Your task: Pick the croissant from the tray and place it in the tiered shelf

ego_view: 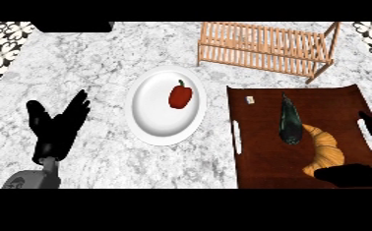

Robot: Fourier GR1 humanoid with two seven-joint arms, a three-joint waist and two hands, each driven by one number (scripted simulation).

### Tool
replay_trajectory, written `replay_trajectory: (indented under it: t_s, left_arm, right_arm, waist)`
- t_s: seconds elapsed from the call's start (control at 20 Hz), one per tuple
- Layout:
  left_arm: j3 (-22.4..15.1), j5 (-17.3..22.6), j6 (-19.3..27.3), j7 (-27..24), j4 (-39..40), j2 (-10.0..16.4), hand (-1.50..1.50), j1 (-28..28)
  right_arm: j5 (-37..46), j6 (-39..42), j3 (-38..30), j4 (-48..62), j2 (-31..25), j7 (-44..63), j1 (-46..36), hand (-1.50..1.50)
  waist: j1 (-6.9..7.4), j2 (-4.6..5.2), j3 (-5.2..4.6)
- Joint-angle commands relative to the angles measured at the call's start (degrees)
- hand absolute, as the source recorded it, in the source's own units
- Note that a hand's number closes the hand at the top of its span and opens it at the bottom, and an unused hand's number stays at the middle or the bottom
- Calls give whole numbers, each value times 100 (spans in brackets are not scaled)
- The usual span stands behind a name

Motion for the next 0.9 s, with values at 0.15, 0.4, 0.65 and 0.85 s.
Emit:
replay_trajectory:
  t_s: [0.15,0.4,0.65,0.85]
  left_arm:
    - [80,31,-194,235,119,-31,0,189]
    - [63,-258,1,178,208,-203,0,12]
    - [7,-362,-100,-47,150,-348,0,404]
    - [108,-387,-254,-72,210,-421,0,211]
  right_arm:
    - [561,111,147,602,486,422,-347,-150]
    - [1046,196,209,631,700,582,-338,-150]
    - [1225,-55,-35,1466,848,-541,-93,-150]
    - [1193,175,-267,1927,1114,-663,-667,-150]
  waist:
    - [4,44,-43]
    - [-27,41,-44]
    - [-18,42,-40]
    - [-10,44,-41]
